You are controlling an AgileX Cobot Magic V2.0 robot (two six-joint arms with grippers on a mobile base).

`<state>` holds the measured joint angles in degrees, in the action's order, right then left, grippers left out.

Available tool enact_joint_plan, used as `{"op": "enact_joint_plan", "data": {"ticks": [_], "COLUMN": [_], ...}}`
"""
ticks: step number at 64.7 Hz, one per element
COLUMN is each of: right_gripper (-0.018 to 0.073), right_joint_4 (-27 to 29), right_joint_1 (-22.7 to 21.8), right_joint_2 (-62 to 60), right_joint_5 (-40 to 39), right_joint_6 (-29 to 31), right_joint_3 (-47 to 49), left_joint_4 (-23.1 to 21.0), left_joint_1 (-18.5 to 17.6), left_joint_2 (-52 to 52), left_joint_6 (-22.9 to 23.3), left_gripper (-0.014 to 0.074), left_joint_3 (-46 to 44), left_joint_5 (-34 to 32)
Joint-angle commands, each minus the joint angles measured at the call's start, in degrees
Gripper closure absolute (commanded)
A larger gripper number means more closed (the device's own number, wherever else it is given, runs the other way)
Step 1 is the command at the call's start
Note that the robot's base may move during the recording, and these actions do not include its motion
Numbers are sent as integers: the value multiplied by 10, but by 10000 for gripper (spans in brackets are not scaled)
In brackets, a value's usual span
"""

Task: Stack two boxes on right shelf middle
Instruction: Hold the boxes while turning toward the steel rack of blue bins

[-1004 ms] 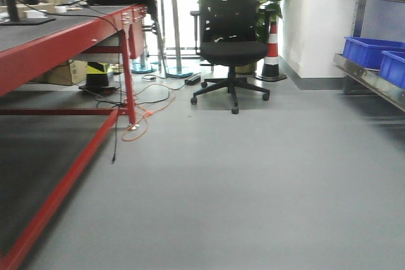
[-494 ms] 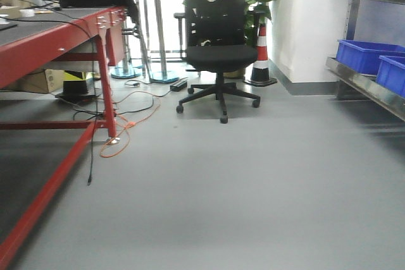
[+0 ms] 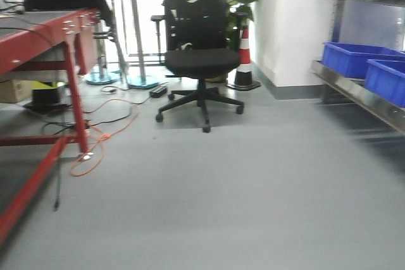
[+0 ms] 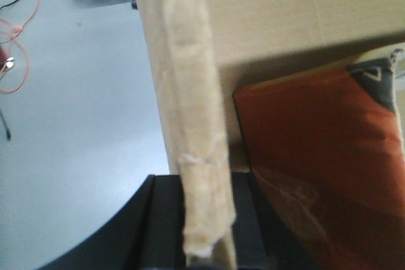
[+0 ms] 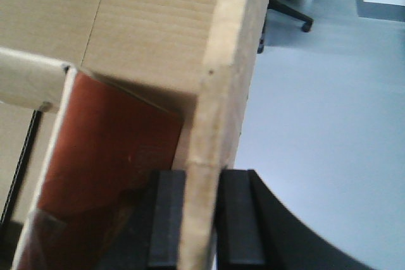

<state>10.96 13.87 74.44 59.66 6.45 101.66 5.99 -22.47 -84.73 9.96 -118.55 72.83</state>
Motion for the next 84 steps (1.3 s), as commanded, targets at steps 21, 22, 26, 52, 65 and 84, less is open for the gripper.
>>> {"op": "enact_joint_plan", "data": {"ticks": [21, 22, 26, 52, 65, 84], "right_gripper": [713, 713, 713, 713, 713, 713], "right_joint_4": [-13, -13, -13, -13, -13, -13], "right_joint_1": [-4, -4, -4, -4, -4, -4], "right_joint_2": [-3, -3, -3, -3, -3, -3], "right_joint_5": [-27, -27, -27, -27, -27, -27], "right_joint_6": [5, 5, 5, 5, 5, 5], "right_joint_3": [6, 6, 6, 6, 6, 6], "left_joint_4": [-2, -2, -2, -2, -2, -2], "left_joint_1": [-3, -3, -3, -3, -3, -3], "left_joint_2": [8, 8, 8, 8, 8, 8], "left_joint_6": [-5, -5, -5, -5, -5, -5], "left_gripper": [708, 708, 708, 708, 708, 708], "left_joint_3": [-6, -6, -6, -6, -6, -6], "left_joint_5": [-29, -29, -29, -29, -29, -29]}}
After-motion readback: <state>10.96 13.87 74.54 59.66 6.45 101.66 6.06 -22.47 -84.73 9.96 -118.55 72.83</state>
